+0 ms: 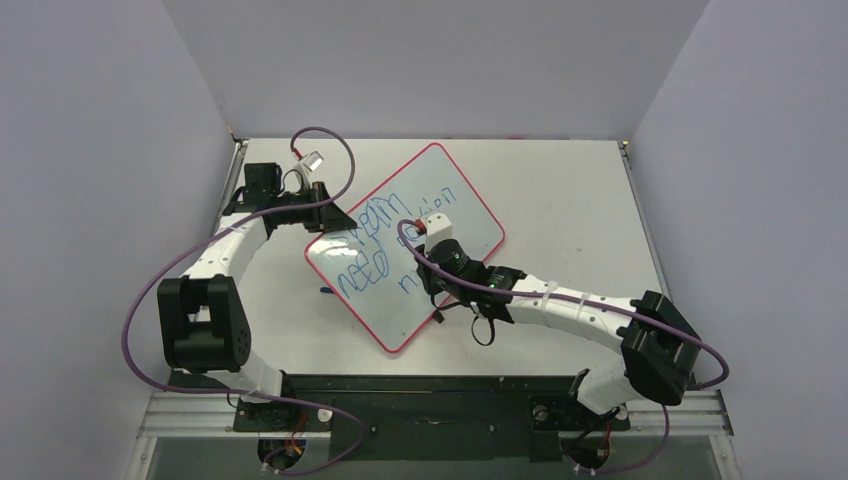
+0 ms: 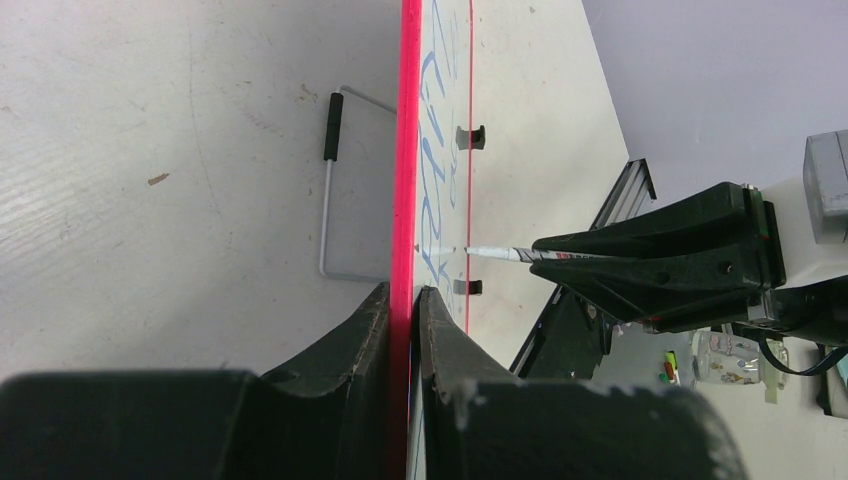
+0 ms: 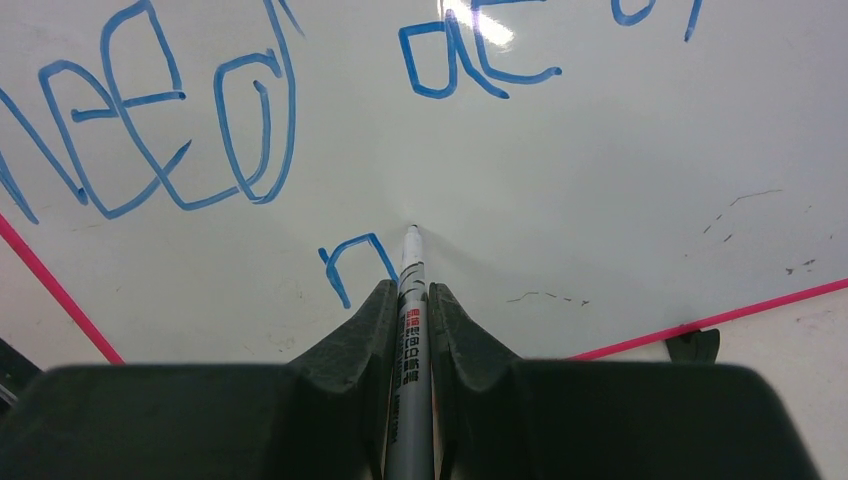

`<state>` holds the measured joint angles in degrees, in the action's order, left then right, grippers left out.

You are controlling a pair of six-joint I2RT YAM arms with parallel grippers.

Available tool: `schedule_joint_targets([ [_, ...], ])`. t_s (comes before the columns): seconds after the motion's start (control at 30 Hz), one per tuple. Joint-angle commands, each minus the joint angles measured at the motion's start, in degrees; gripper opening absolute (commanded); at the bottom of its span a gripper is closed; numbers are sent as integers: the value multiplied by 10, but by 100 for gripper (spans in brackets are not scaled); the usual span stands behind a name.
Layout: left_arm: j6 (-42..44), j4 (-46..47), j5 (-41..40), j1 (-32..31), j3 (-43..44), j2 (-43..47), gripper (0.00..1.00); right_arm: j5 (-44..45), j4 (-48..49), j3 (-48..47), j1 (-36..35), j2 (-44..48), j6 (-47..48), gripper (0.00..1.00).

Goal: Write a sentence on the whiteboard

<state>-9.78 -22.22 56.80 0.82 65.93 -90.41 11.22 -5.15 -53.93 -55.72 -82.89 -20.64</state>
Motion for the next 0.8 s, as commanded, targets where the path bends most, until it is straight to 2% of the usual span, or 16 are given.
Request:
schedule_joint_targets([
  [0.0, 36, 9, -36, -3, 5, 24, 0, -9, 39, -28, 5, -9, -10, 0],
  [0.77, 43, 3, -41, -21, 5, 26, 0, -1, 46, 48, -10, 10, -20, 0],
])
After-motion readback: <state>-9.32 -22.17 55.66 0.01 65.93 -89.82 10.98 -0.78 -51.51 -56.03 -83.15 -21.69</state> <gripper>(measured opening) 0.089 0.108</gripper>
